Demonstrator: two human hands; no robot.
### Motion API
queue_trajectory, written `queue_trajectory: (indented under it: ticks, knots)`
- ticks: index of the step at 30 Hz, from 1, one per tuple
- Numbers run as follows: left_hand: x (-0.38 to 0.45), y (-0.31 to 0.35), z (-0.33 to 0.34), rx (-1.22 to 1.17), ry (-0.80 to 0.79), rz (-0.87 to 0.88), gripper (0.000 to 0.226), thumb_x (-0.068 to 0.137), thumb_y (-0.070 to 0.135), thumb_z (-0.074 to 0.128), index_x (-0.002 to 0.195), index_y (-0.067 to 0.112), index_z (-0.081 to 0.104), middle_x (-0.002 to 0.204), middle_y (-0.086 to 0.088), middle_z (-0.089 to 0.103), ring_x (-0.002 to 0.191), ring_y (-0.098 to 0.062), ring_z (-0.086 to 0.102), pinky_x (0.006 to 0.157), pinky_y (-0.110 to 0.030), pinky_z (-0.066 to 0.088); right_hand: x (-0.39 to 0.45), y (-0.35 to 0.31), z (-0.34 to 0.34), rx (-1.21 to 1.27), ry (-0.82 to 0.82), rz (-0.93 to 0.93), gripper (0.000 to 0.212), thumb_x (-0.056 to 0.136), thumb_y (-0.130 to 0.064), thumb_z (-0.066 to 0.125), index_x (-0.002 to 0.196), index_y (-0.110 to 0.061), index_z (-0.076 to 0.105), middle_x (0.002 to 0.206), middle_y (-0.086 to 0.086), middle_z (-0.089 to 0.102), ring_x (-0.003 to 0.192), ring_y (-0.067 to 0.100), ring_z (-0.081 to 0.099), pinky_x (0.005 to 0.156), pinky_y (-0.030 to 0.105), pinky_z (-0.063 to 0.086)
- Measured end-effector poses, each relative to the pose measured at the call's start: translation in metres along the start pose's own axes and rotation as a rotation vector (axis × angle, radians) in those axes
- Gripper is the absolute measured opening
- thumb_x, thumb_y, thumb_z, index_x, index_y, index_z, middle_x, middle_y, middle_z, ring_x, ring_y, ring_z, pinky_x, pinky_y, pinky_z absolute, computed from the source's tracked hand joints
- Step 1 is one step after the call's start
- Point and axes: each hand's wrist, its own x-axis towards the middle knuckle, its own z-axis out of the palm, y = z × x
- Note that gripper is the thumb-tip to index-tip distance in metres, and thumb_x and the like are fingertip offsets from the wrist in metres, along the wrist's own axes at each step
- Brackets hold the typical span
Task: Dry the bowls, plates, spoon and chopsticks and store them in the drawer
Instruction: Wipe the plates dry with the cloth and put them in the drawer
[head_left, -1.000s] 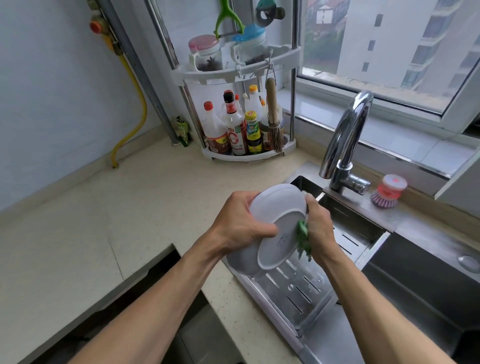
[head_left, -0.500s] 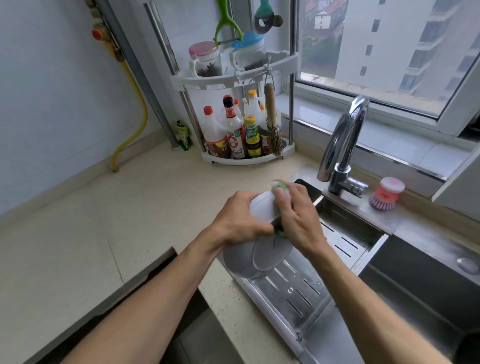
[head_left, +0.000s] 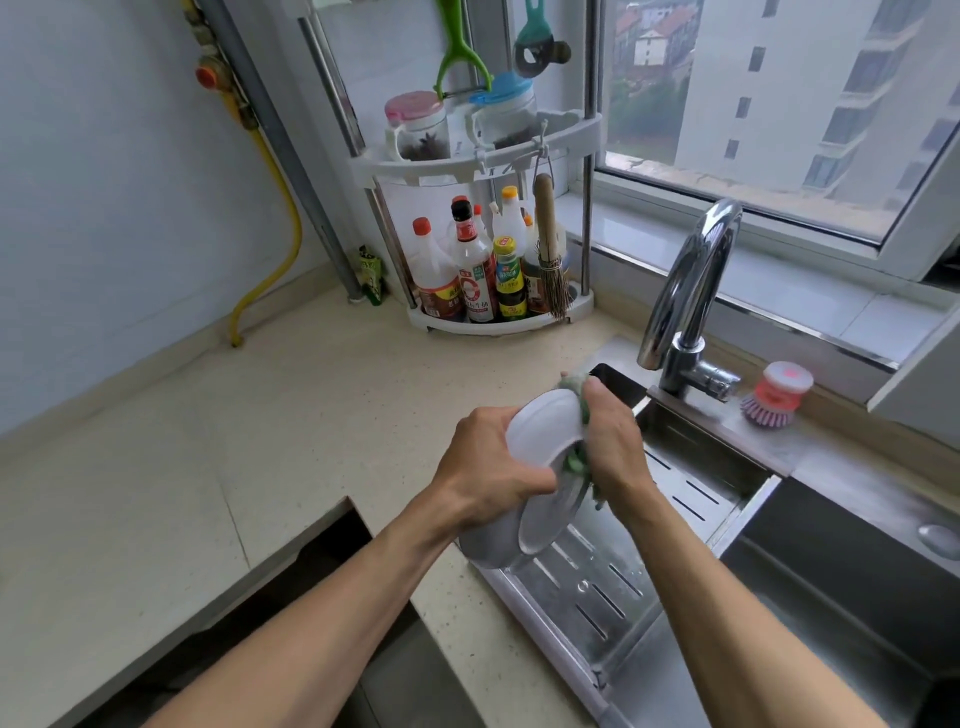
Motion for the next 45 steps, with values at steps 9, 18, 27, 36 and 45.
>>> queue_trajectory:
  ticks: [9, 18, 27, 36, 45]
  knots:
    - [0.000, 0.002, -0.012, -0.104, -0.007, 0.032, 0.044, 0.047, 0.028, 0.081, 0.090, 0.020, 0.074, 0.089, -0.004, 0.074, 0.083, -0.024, 0.072, 0.067, -0.048, 0.061, -0.009, 0.002, 0.007, -0.011, 0.080, -0.052, 0.051, 0.093, -0.065, 0.031, 0.106, -0.028, 0.064, 0.113, 0.008, 0.063, 0.103, 0.024, 0.060, 0.091, 0.045, 0.047]
    - [-0.004, -0.012, -0.038, -0.258, -0.281, -0.021, 0.061, 0.056, 0.034, 0.088, 0.112, 0.017, 0.071, 0.104, -0.005, 0.074, 0.096, -0.024, 0.072, 0.079, -0.041, 0.061, 0.001, 0.002, -0.030, -0.021, -0.016, 0.034, 0.044, 0.093, -0.048, 0.050, 0.064, -0.015, 0.058, 0.061, 0.004, 0.050, 0.063, 0.020, 0.046, 0.066, 0.038, 0.037]
    - [0.014, -0.001, -0.022, -0.016, -0.213, -0.032, 0.048, 0.055, 0.019, 0.088, 0.100, 0.019, 0.073, 0.094, -0.006, 0.074, 0.085, -0.026, 0.072, 0.075, -0.049, 0.061, -0.014, -0.017, -0.009, -0.493, -0.033, -0.421, 0.056, 0.095, -0.059, 0.030, 0.092, -0.014, 0.064, 0.089, 0.002, 0.061, 0.079, 0.019, 0.055, 0.068, 0.034, 0.041]
    - [0.003, -0.013, 0.004, 0.005, -0.073, 0.020, 0.065, 0.041, 0.041, 0.075, 0.101, 0.017, 0.073, 0.092, -0.005, 0.072, 0.081, -0.024, 0.071, 0.063, -0.035, 0.060, -0.003, 0.001, -0.010, -0.200, 0.027, -0.093, 0.046, 0.097, -0.050, 0.035, 0.088, -0.021, 0.070, 0.091, 0.004, 0.067, 0.089, 0.024, 0.061, 0.082, 0.044, 0.051]
    - [-0.002, -0.008, 0.006, -0.054, 0.008, 0.032, 0.050, 0.049, 0.026, 0.078, 0.098, 0.018, 0.075, 0.090, -0.001, 0.073, 0.082, -0.020, 0.070, 0.065, -0.040, 0.061, -0.002, 0.014, -0.015, -0.036, 0.131, 0.046, 0.052, 0.092, -0.051, 0.030, 0.095, -0.013, 0.066, 0.095, 0.010, 0.065, 0.094, 0.029, 0.059, 0.082, 0.045, 0.046]
